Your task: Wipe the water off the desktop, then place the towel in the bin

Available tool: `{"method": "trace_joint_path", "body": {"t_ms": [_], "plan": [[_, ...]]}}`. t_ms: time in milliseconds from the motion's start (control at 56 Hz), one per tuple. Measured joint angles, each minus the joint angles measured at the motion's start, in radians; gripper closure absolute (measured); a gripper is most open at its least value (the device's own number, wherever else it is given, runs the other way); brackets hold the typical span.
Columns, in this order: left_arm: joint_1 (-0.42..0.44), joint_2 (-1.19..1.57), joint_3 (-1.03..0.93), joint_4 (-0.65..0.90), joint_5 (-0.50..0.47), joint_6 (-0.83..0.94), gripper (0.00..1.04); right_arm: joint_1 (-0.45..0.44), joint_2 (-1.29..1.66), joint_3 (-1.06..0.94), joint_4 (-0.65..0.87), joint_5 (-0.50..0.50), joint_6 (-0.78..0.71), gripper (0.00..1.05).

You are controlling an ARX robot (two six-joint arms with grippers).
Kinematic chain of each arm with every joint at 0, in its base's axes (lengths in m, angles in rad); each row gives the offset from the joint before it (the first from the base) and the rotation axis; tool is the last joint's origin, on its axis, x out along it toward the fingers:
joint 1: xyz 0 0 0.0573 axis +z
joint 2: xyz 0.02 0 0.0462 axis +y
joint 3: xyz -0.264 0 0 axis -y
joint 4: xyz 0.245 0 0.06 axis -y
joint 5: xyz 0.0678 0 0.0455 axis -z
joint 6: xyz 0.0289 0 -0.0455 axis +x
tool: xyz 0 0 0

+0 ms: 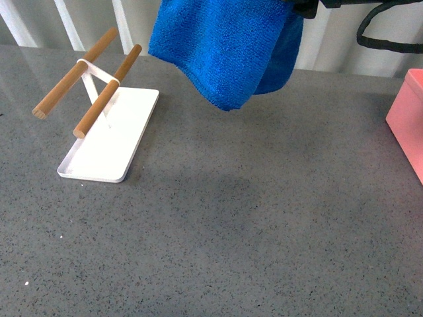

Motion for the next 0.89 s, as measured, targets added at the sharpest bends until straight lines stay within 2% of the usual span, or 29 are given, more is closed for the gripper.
{"method": "trace_joint_path", "body": {"t_ms": [196, 232, 464, 660, 731, 892], "plan": [[0.051, -0.113, -0.210, 0.066, 0.049, 0.021, 0.98, -0.006, -0.017, -0.017, -0.024, -0.006, -0.026, 1.00], [0.057, -0.131, -0.237, 0.073, 0.058, 0.020, 1.01, -0.011, -0.022, -0.023, -0.031, -0.007, -0.032, 1.00], [0.112, -0.291, -0.422, 0.096, 0.108, 0.032, 1.01, -0.045, -0.040, -0.038, -0.058, -0.008, -0.055, 1.00], [0.136, -0.391, -0.502, 0.083, 0.135, 0.032, 1.01, -0.045, -0.056, -0.040, -0.064, -0.007, -0.061, 1.00], [0.182, -0.433, -0.529, 0.066, 0.198, 0.032, 1.01, -0.047, -0.058, -0.040, -0.069, -0.007, -0.063, 1.00], [0.212, -0.512, -0.570, 0.028, 0.204, 0.032, 1.01, -0.050, -0.058, -0.041, -0.084, 0.000, -0.077, 1.00]]}}
